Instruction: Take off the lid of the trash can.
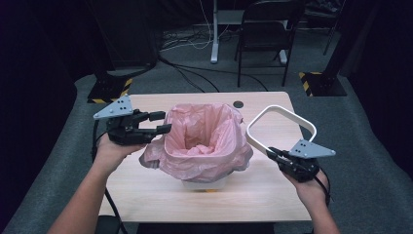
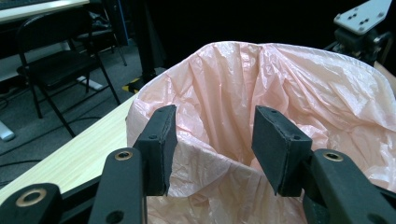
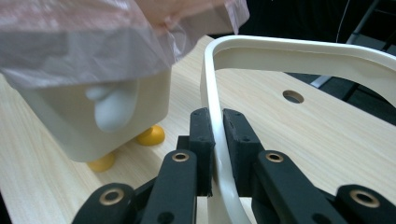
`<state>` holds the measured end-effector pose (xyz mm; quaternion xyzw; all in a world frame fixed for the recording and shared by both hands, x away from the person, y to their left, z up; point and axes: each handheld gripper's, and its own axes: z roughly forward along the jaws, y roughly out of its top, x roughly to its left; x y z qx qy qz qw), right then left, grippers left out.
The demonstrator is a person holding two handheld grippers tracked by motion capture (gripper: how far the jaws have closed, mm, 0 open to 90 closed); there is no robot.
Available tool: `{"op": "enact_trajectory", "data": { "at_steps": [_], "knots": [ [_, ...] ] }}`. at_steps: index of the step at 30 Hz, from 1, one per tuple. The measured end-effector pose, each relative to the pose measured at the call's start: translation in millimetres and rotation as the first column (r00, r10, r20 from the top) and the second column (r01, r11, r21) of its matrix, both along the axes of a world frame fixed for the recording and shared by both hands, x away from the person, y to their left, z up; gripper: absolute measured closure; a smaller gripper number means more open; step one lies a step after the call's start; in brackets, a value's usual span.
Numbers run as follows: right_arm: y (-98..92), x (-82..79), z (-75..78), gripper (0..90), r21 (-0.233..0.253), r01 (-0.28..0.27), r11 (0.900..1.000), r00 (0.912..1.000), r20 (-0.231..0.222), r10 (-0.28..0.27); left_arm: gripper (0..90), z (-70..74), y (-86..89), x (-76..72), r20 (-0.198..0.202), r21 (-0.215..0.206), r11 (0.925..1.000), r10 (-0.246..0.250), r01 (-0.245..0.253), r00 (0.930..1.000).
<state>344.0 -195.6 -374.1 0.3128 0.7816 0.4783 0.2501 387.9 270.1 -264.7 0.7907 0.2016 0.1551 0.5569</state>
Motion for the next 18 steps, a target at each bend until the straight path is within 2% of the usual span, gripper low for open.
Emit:
{"op": "enact_trajectory", "data": {
  "at_steps": [8,18],
  "knots": [
    [0.1,3.1,-20.9,82.3,-0.011,0.010,1.000,0.9999,-0.012,-0.010,48.4,-2.9,2.9,0.7,-0.008,-0.010,0.9999,0.004,-0.004,1.0000],
    [0.3,10.6,-52.9,82.2,-0.002,0.010,1.000,0.9972,-0.075,-0.010,47.8,-4.7,4.1,2.6,-0.018,-0.009,0.9999,0.012,-0.013,0.9998]
  ]
}}
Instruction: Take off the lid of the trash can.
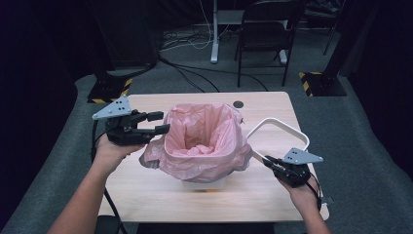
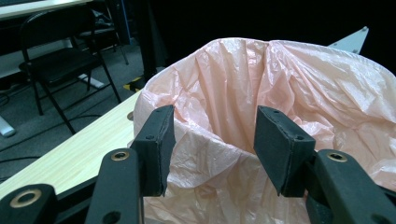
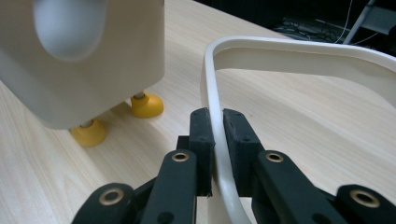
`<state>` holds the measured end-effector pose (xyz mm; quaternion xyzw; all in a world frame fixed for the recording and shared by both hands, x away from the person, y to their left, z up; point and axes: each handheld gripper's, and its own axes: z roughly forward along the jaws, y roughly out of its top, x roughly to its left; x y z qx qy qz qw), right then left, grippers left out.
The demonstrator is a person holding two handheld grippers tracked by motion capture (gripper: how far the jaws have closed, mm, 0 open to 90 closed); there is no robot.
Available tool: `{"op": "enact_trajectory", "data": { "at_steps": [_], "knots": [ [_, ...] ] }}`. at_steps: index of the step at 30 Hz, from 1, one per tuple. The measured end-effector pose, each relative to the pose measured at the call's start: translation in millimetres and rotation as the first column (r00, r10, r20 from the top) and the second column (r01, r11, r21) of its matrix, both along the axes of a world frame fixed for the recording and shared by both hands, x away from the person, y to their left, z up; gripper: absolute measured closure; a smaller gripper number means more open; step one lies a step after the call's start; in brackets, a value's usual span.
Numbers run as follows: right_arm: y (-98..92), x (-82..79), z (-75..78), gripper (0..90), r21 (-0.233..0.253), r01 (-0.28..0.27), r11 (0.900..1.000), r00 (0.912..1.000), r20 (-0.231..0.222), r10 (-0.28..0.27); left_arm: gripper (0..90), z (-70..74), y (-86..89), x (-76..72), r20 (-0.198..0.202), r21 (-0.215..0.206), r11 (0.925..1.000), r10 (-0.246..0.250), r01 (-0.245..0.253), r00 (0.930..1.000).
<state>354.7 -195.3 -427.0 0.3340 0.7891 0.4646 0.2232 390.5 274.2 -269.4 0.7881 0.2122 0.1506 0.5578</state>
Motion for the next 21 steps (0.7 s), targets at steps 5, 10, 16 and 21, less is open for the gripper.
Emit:
{"op": "enact_trajectory", "data": {
  "at_steps": [5,10,16,21],
  "knots": [
    [-1.4,2.6,-9.6,82.1,0.000,0.002,1.000,0.9999,-0.017,-0.002,47.8,-0.2,-0.6,0.4,-0.001,0.004,1.0000,0.002,-0.002,1.0000],
    [-5.8,7.1,-20.9,82.1,0.006,0.004,1.000,0.9988,-0.049,-0.004,47.8,-0.3,-1.9,0.6,-0.001,0.005,1.0000,0.002,-0.002,1.0000],
    [-8.2,10.4,-29.9,82.0,-0.002,-0.001,1.000,0.9958,-0.092,0.001,47.8,-0.7,-3.4,0.5,0.000,0.005,1.0000,-0.001,0.001,1.0000],
    [-7.6,12.9,-36.5,82.0,-0.010,-0.008,1.000,0.9934,-0.115,0.007,47.9,-1.3,-2.8,-0.4,0.001,0.003,1.0000,0.002,-0.002,1.0000]
  ]
}}
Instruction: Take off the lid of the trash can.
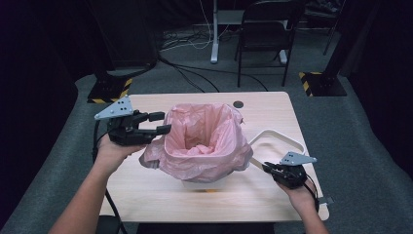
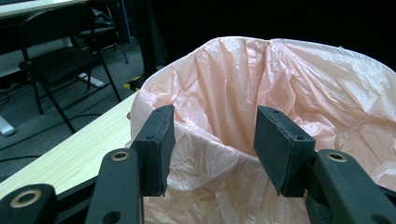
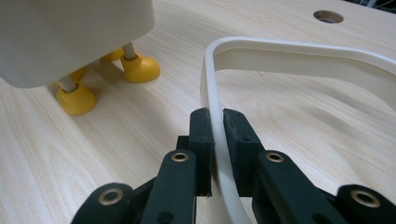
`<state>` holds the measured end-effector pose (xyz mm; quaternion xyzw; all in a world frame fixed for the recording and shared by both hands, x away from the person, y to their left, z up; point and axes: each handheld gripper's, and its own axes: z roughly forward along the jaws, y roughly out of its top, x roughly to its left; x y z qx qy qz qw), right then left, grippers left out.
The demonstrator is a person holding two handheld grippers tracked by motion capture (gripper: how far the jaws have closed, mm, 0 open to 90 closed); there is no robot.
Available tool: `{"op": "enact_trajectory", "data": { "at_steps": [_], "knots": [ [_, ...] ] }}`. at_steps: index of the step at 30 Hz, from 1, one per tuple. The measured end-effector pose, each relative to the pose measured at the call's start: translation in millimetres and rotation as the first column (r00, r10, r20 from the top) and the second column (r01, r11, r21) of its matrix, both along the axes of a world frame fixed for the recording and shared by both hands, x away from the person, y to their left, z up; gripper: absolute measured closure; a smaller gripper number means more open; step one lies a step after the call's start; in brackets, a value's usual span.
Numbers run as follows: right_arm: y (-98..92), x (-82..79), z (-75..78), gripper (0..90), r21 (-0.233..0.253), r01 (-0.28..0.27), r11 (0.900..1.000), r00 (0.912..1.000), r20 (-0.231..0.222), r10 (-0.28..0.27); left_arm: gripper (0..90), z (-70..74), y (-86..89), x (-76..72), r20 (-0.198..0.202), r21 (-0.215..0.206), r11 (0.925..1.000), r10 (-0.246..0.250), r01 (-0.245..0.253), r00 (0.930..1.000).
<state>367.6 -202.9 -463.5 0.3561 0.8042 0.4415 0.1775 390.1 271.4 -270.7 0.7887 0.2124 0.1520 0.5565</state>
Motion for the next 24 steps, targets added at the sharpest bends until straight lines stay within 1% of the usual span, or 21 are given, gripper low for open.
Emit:
{"op": "enact_trajectory", "data": {
  "at_steps": [5,8,9,10,11,12,13,14,16,18,19,22,24],
  "knots": [
    [-0.2,3.3,-6.4,81.6,-0.013,-0.007,1.000,0.9998,-0.019,0.007,48.5,-0.5,1.6,-1.1,0.002,-0.002,1.0000,0.008,-0.008,1.0000],
    [-2.9,5.6,-10.8,81.2,-0.011,-0.012,1.000,0.9992,-0.039,0.011,48.5,-0.6,2.7,-1.2,0.002,-0.002,1.0000,0.009,-0.009,1.0000],
    [-2.9,5.6,-10.8,81.2,-0.011,-0.012,1.000,0.9992,-0.039,0.011,48.5,-0.9,2.8,-1.2,0.003,-0.003,1.0000,0.009,-0.009,1.0000],
    [-5.5,7.6,-14.0,81.4,0.002,-0.020,1.000,0.9981,-0.058,0.021,48.5,-1.0,2.9,-1.0,0.001,-0.005,0.9999,0.009,-0.009,1.0000],
    [-6.9,8.6,-15.9,81.6,0.004,-0.028,1.000,0.9973,-0.068,0.028,48.5,-1.2,2.9,-0.8,0.000,-0.006,0.9999,0.009,-0.009,1.0000],
    [-6.9,8.6,-15.9,81.6,0.004,-0.028,1.000,0.9973,-0.068,0.028,48.5,-1.3,2.8,-0.7,0.000,-0.006,0.9999,0.010,-0.010,1.0000],
    [-9.2,10.4,-19.5,81.9,0.001,-0.035,0.999,0.9961,-0.081,0.035,48.5,-1.4,2.7,-0.5,0.000,-0.007,0.9999,0.010,-0.010,1.0000],
    [-9.2,10.4,-19.5,81.9,0.001,-0.035,0.999,0.9961,-0.081,0.035,48.5,-1.5,2.5,-0.4,0.000,-0.007,0.9999,0.010,-0.010,0.9999],
    [-10.6,12.0,-22.0,82.0,-0.002,-0.039,0.999,0.9945,-0.097,0.039,48.5,-1.6,2.3,-0.2,-0.001,-0.008,0.9999,0.011,-0.011,0.9999],
    [-10.7,12.6,-23.7,82.1,-0.006,-0.040,0.999,0.9938,-0.104,0.039,48.4,-1.7,2.0,-0.1,-0.002,-0.008,0.9999,0.011,-0.011,0.9999],
    [-10.6,12.6,-25.2,81.9,-0.017,-0.039,0.999,0.9935,-0.108,0.037,48.5,-1.7,1.9,0.0,-0.002,-0.008,0.9999,0.011,-0.011,0.9999],
    [-11.4,12.7,-26.5,81.9,-0.030,-0.035,0.999,0.9935,-0.109,0.031,48.5,-1.9,1.6,0.2,-0.001,-0.006,0.9999,0.011,-0.011,0.9999],
    [-13.8,12.9,-27.6,82.5,-0.029,-0.028,0.999,0.9931,-0.115,0.025,48.5,-2.3,1.1,0.7,-0.002,-0.009,0.9999,0.010,-0.010,0.9999]
  ]
}}
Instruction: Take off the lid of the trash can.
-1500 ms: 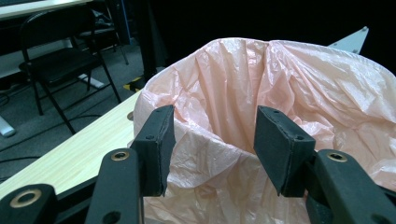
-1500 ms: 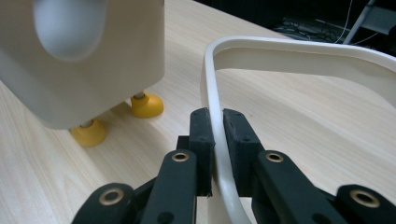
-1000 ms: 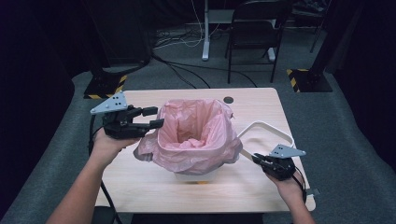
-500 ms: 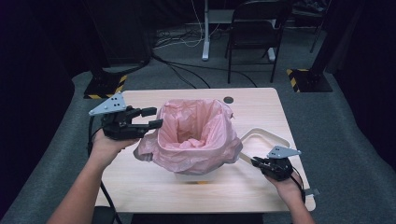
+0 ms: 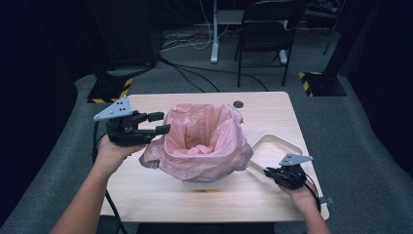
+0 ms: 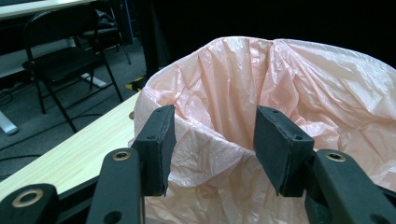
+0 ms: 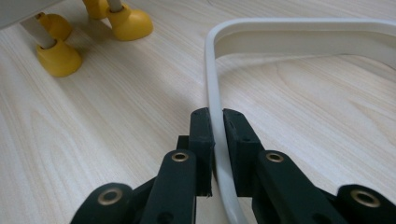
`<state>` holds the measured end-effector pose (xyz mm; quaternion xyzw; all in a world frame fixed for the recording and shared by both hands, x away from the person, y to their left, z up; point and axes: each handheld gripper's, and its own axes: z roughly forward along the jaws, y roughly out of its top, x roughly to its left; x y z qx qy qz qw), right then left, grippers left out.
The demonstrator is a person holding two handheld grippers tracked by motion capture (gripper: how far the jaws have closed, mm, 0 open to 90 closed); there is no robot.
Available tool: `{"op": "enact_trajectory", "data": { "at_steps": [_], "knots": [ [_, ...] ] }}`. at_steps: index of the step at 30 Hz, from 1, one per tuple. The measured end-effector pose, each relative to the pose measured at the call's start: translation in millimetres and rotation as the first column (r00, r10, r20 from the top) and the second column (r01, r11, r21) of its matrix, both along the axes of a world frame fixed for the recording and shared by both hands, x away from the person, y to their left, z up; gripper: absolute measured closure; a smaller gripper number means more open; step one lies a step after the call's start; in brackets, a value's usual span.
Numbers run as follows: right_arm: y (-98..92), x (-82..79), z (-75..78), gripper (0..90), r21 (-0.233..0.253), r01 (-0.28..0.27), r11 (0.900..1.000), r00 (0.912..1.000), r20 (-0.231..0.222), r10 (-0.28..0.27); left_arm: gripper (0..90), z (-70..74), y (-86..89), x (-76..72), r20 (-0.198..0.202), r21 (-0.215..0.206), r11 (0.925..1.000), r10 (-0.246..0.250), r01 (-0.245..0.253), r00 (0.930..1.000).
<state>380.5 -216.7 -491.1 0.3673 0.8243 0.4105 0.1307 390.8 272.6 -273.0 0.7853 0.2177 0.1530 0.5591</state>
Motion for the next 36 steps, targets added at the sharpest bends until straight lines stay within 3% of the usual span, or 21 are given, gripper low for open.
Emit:
{"op": "enact_trajectory", "data": {
  "at_steps": [4,10,20,28,36],
  "knots": [
    [-3.9,-0.2,-1.1,83.0,0.011,0.006,1.000,1.0000,-0.008,-0.005,48.5,-0.2,-0.8,0.1,-0.001,0.002,1.0000,-0.001,0.001,1.0000],
    [-0.8,0.1,-3.7,83.6,-0.019,0.000,1.000,0.9999,-0.016,0.000,48.5,-0.4,-1.4,1.1,-0.003,0.002,1.0000,-0.003,0.003,1.0000],
    [-0.9,1.3,-5.7,83.1,-0.029,0.016,0.999,0.9993,-0.033,-0.017,48.4,-0.7,-1.9,2.7,-0.010,-0.002,1.0000,-0.006,0.006,0.9999],
    [-5.9,1.1,-4.2,67.0,0.005,0.065,0.998,0.9974,-0.032,-0.065,48.2,-0.5,-1.4,2.6,-0.012,-0.001,1.0000,-0.005,0.005,0.9999],
    [-3.3,-1.4,-1.9,63.0,0.009,0.068,0.998,0.9976,-0.018,-0.068,47.8,0.0,0.2,2.6,-0.011,-0.001,1.0000,-0.002,0.002,0.9999]
  ]
}}
